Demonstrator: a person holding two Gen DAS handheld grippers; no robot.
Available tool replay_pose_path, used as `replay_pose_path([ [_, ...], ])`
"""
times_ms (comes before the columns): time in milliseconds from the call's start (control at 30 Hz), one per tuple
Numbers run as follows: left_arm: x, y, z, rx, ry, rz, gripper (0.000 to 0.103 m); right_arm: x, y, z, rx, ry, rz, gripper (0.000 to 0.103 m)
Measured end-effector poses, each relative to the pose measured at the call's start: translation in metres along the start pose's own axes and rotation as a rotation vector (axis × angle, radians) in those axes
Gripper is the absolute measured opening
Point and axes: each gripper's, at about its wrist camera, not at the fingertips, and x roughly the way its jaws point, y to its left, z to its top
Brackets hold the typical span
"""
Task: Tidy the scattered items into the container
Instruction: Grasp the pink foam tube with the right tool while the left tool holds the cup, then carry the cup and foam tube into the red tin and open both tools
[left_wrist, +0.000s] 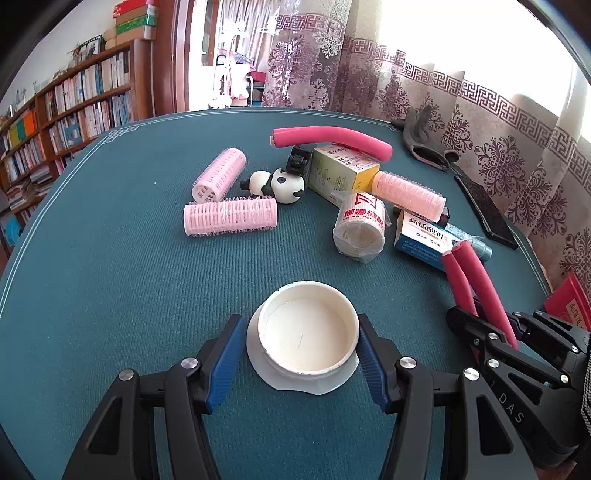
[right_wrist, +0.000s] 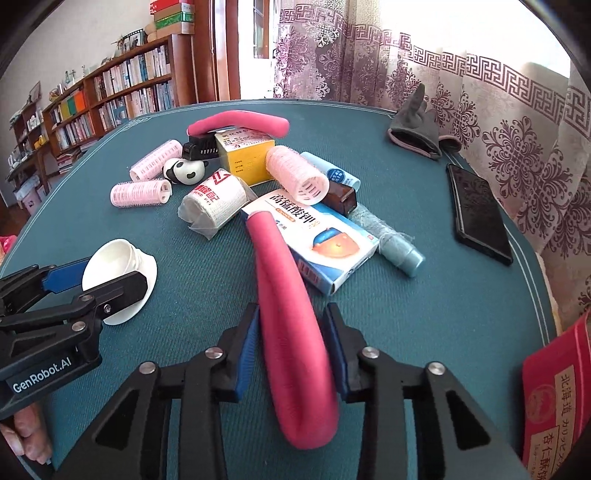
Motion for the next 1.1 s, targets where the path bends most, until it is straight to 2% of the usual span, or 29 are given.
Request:
replay_pose_path([
  [33, 0.000, -0.001, 0.000, 0.003, -0.002, 0.002, 0.061, -0.002, -0.001, -0.002, 0.009, 0.000, -0.008, 0.016],
  [200, -0.002, -0.004, -0.001, 0.017, -0.006, 0.000, 0.061, -0.012, -0.012, -0.013, 0.074, 0.004, -0.024, 0.016],
  [367, -0.004, -0.005, -0.003, 0.025, -0.010, -0.002, 0.061, -0.026, -0.022, -0.021, 0.136, 0.002, 0.003, 0.016],
  [700, -0.008, -0.011, -0.006, 0.049, -0.024, -0.004, 0.061, -0.071, -0.032, -0.024, 0.188, -0.082, 0.016, 0.016],
  [867, -0.013, -0.012, -0.008, 0.058, -0.034, -0.006, 0.061, -0.089, -0.046, -0.031, 0.224, -0.110, -0.024, 0.016],
  [1100, -0.019, -0.018, -0.011, 0.080, -0.048, -0.010, 0.061, -0.124, -0.084, -0.043, 0.313, -0.163, -0.105, 0.016],
])
